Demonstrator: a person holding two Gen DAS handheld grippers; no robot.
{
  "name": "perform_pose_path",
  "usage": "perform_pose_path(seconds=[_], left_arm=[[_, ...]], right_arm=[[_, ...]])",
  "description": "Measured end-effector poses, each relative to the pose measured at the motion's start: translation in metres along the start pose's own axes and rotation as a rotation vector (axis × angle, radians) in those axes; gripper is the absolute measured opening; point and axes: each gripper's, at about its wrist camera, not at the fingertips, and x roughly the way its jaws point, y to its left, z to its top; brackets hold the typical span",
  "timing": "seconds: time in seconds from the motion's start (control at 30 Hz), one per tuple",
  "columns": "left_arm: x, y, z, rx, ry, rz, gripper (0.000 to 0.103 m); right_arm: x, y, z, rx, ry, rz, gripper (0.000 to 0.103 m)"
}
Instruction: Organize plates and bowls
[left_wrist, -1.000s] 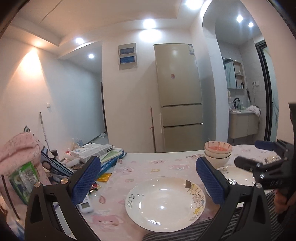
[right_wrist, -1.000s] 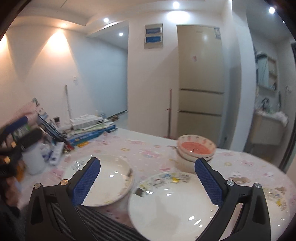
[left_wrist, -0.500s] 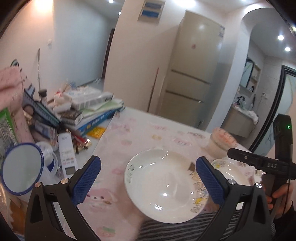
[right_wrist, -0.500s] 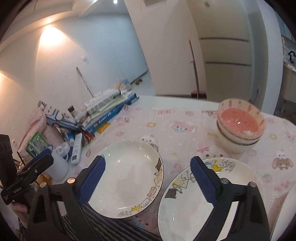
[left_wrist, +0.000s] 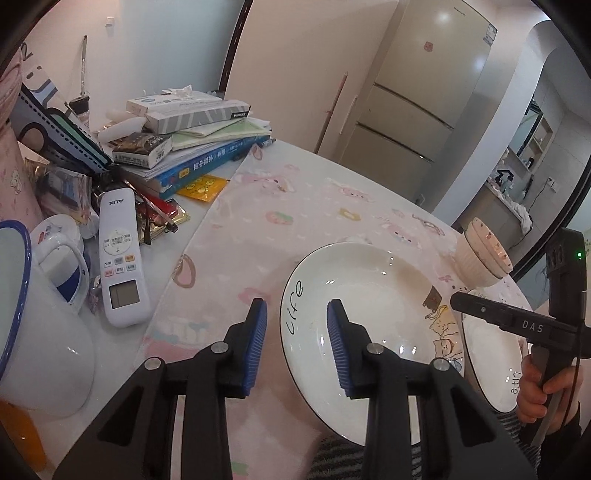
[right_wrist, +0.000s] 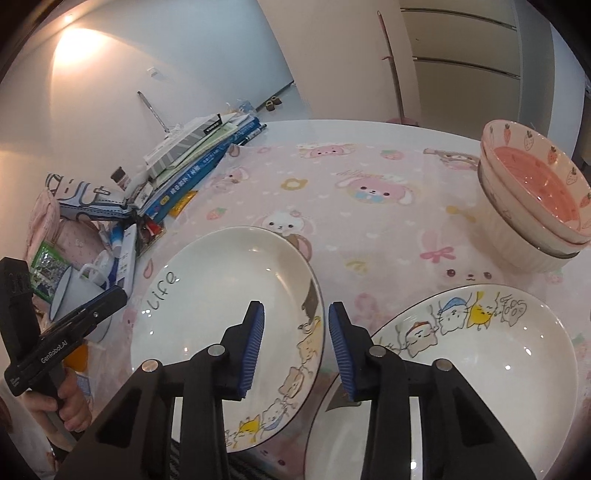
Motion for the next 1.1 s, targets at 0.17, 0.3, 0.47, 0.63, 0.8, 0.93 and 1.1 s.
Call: perform_pose_path(seconds=[0.17, 0.3, 0.47, 0.63, 0.8, 0.93, 1.1], left_arm=[[0.014, 0.008, 0.003, -0.046, 0.065, -0.044, 0.032], [0.024, 0.01, 0.004, -0.071, 0.121, -0.092, 0.032], [0.032, 0.012, 0.002, -0.08, 0.154, -0.093, 0.032], [0.044, 0.015, -0.007, -0.091, 0.208, -0.145, 0.032], [0.043, 0.013, -0.009, -0.093, 0.183, -0.105, 0.032], [0.037, 0.016, -0.008, -0.103, 0.152, -0.112, 0.028], [0.044, 0.004, -0.011, -0.023, 0.203, -0.037, 0.016]], right_arm=[[0.01, -0.001, 0.001, -0.017, 0.039, -0.02, 0.032], [0.017, 0.001, 0.002, -0.034, 0.056, -0.029, 0.031], [0.03, 0.001, 0.002, -0.018, 0.099, -0.005, 0.031], [0.034, 0.004, 0.002, -0.043, 0.109, -0.012, 0.031], [0.035, 0.007, 0.002, -0.088, 0.109, -0.022, 0.031], [0.035, 0.007, 0.003, -0.093, 0.106, -0.032, 0.025], [0.034, -0.002, 0.005, -0.034, 0.119, -0.026, 0.015]])
